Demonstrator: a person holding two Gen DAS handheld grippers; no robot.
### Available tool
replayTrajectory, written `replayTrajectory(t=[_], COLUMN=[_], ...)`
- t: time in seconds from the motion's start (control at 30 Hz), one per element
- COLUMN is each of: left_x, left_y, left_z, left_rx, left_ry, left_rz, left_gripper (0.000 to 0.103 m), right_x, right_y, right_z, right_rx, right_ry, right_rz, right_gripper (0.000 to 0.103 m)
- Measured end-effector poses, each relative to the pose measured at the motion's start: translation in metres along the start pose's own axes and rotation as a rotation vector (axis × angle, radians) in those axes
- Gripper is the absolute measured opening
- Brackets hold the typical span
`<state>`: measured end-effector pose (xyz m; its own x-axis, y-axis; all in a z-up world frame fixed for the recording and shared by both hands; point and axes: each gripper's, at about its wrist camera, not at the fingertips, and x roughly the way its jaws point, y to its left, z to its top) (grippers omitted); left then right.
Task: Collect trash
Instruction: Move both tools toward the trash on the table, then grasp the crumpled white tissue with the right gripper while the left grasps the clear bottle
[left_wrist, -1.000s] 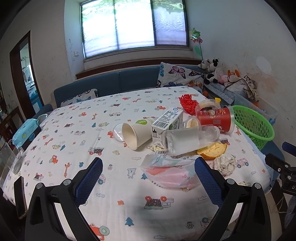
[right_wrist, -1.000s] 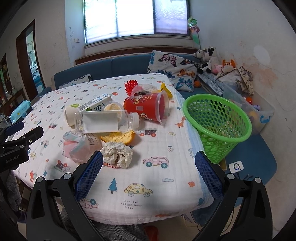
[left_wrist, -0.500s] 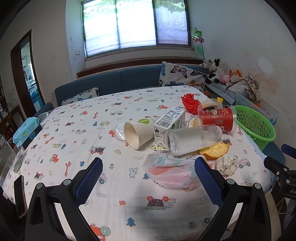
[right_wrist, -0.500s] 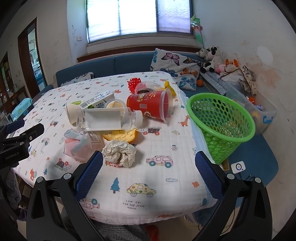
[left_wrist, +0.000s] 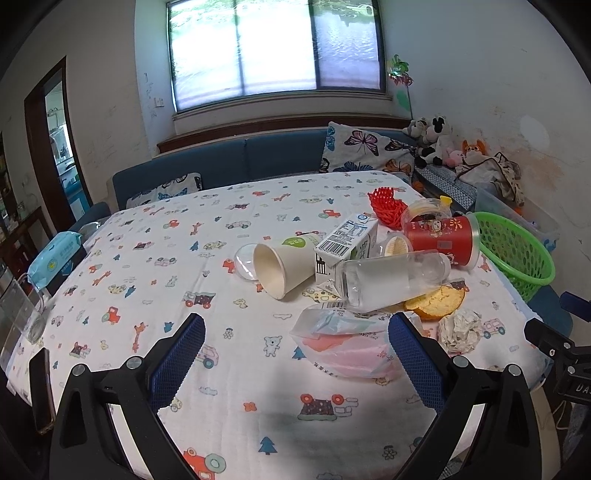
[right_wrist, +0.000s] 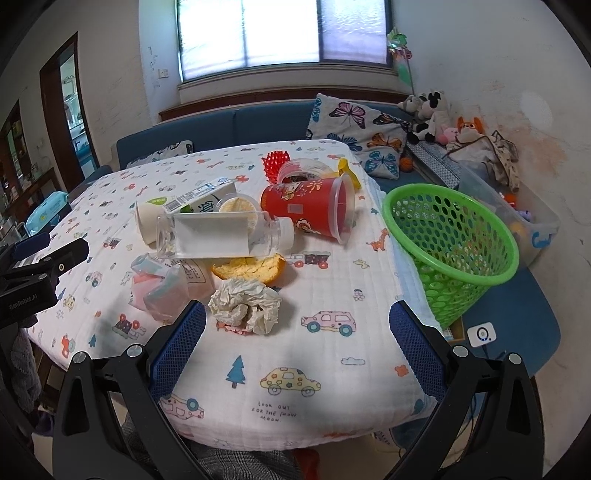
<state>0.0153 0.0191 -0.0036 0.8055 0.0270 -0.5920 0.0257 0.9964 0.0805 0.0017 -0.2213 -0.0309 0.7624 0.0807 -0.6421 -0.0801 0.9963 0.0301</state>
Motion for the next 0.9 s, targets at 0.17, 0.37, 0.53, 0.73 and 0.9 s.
replayTrajectory(t=[0.17, 0.37, 0.53, 0.73, 0.9], left_x=[0.002, 0.008, 0.012, 0.019, 0.023], left_y=[0.003, 0.009, 0.013, 0.023, 0.031], left_z=[0.001, 0.005, 0.006, 0.004, 0.001], left_rx=[-0.014, -0.025, -0.032, -0.050, -0.065], left_ry=[0.006, 0.015, 0.021, 0.041, 0.056], left_rz=[0.000, 0.008, 0.010, 0.012, 0.013], left_gripper=[0.096, 0.096, 0.096, 0.096, 0.096], right_x=[0.004, 0.013, 0.021, 0.040, 0.057], right_y=[0.001, 0.005, 0.011, 0.017, 0.022], right_z=[0.000, 0.000, 0.001, 0.000, -0.003], right_rx=[-0.004, -0.015, -0.037, -0.050, -0.060], right_ry=[0.005, 0.021, 0.025, 0.058, 0.084], right_rz=[0.008, 0.027, 0.043, 0.078, 0.102], right_gripper=[0.099, 0.099, 0.098, 0.094, 0.091])
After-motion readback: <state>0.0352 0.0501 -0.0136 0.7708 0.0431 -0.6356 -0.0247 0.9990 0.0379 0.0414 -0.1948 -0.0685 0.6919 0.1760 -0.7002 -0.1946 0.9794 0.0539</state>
